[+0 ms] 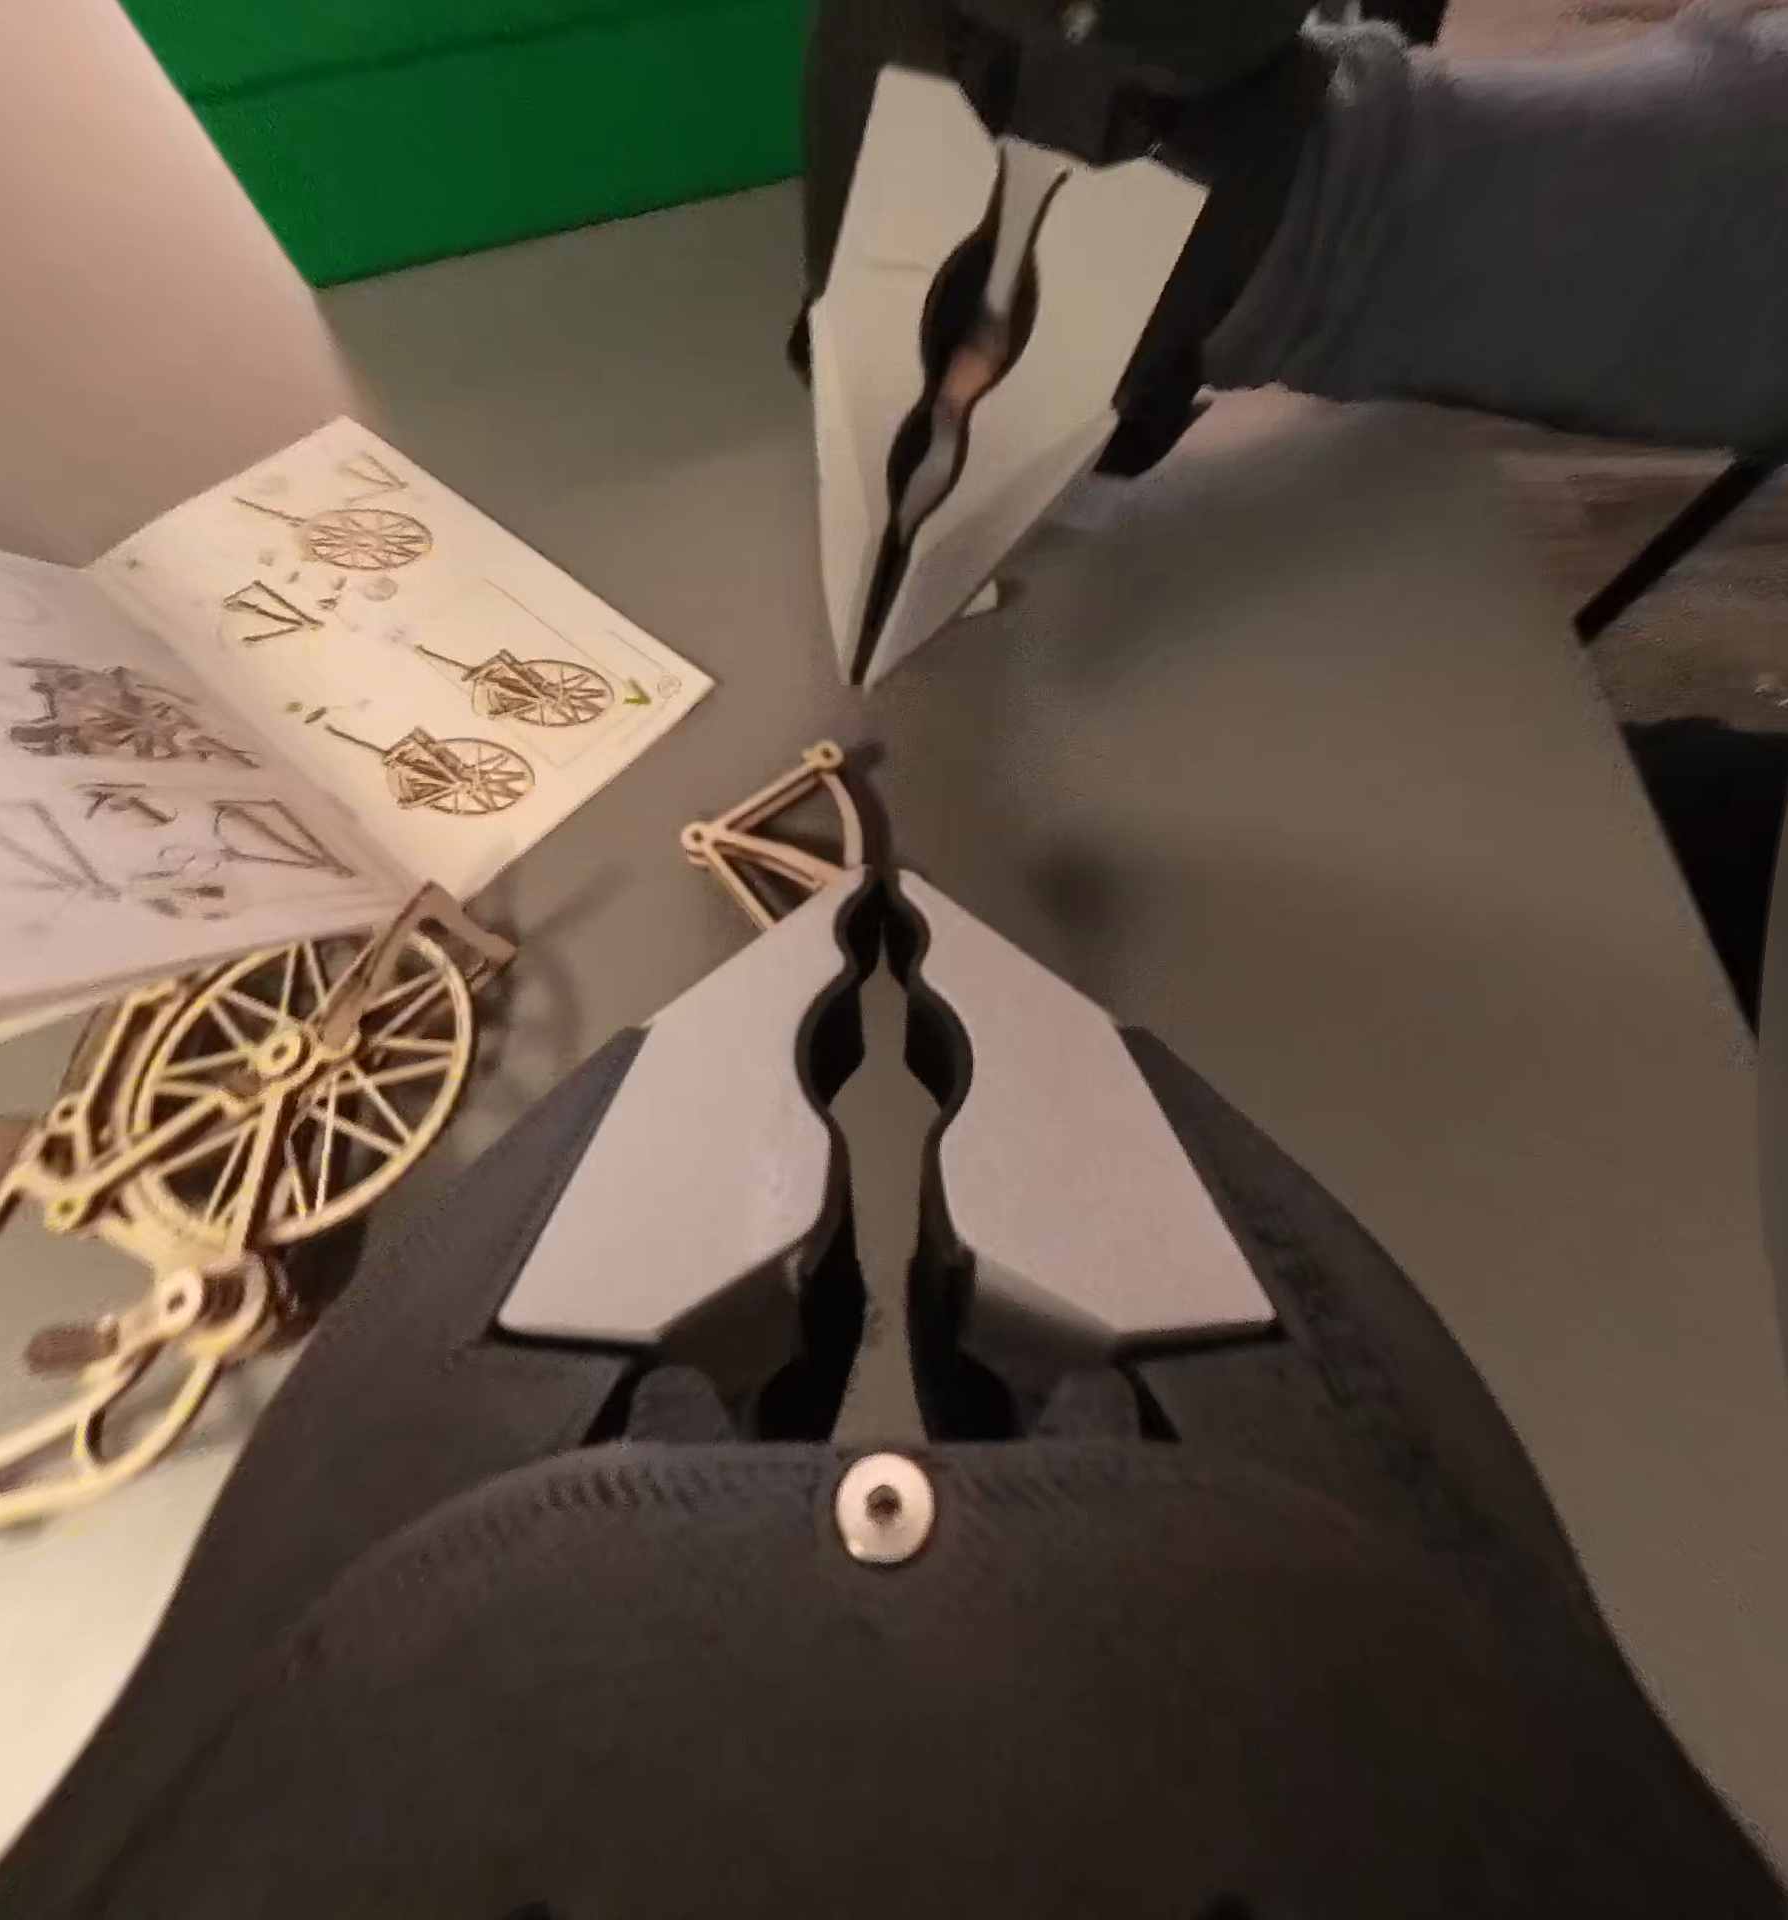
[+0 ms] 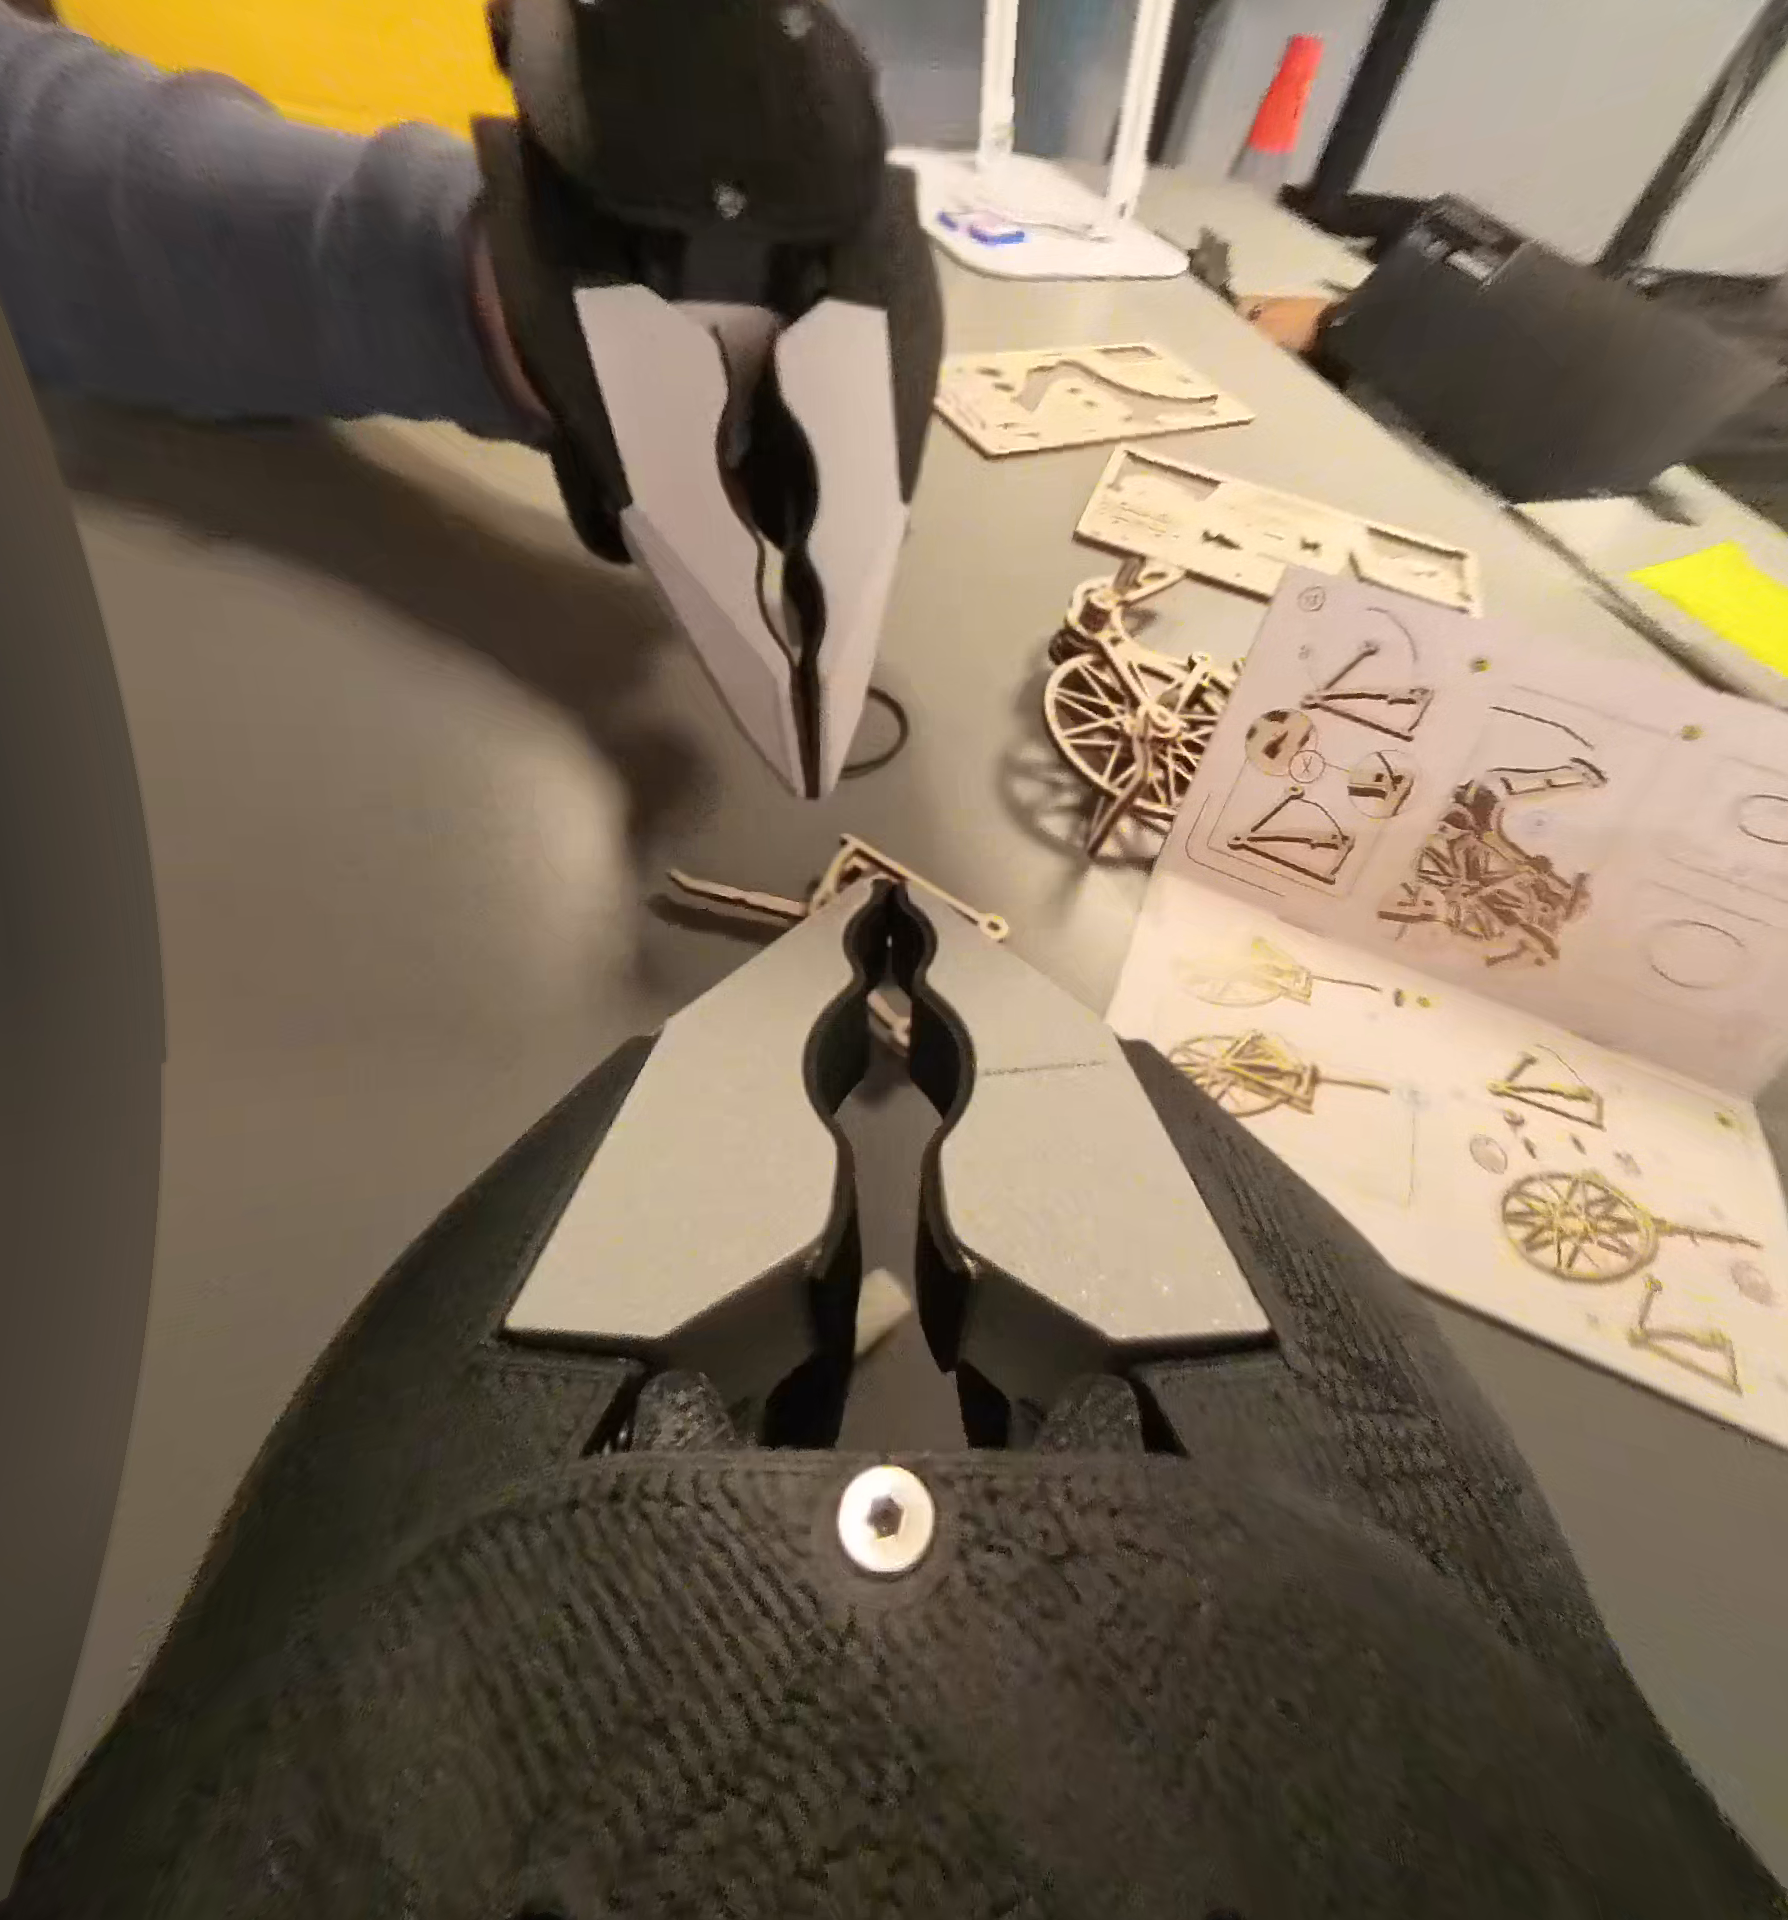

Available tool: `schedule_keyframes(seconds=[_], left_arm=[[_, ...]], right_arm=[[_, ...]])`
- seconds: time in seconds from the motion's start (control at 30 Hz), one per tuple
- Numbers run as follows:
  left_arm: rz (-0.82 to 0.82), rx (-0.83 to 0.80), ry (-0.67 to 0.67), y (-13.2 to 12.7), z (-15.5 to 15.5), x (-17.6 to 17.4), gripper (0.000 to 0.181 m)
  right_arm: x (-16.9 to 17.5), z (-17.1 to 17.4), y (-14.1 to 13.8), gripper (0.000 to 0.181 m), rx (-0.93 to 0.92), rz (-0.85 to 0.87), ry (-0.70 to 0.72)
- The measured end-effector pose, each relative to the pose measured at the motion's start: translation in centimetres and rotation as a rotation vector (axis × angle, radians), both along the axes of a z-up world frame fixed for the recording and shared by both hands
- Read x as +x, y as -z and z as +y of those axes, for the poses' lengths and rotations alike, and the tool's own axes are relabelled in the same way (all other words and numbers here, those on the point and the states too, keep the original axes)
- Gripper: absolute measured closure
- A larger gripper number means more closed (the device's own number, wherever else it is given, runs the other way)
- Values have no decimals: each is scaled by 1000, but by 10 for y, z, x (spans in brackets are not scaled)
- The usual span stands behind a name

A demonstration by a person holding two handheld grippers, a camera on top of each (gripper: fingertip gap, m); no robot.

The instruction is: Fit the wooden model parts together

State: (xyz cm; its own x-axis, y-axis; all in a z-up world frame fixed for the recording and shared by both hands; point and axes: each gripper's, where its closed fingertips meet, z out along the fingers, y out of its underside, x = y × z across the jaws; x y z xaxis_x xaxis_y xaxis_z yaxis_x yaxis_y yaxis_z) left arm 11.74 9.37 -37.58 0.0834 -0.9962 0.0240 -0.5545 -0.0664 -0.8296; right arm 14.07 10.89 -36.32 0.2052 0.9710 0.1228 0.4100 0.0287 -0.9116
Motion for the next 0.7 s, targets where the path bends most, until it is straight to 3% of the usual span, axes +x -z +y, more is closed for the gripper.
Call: schedule_keyframes(seconds=[0.1, 0.27, 0.33, 0.4, 0.43, 0.53, 0.6, 0.7], left_arm=[[8, -54, 61, 3, 13, 6, 181], [-26, 14, 196, -9, 20, 11, 181], [-8, 21, 220, -6, 23, 13, 181], [89, -10, 252, 18, 21, 12, 181], [150, -28, 270, 33, 19, 10, 180], [89, 3, 249, 14, 27, 9, 181], [-7, -44, 244, -7, 27, 11, 181], [58, -15, 218, 5, 31, 8, 181]], right_arm=[[-5, 8, 9, 181, -53, -73, -112], [-11, 13, -3, 181, -45, -81, -259], [-11, 11, 4, 181, -82, -107, -301], [-5, 9, 39, 181, -134, -254, -312], [-7, 8, 42, 181, -130, -279, -320], [-11, 11, 11, 181, -76, -202, -318], [-10, 13, 9, 181, -61, -214, -311], [-10, 22, 19, 181, -77, -223, -257]])
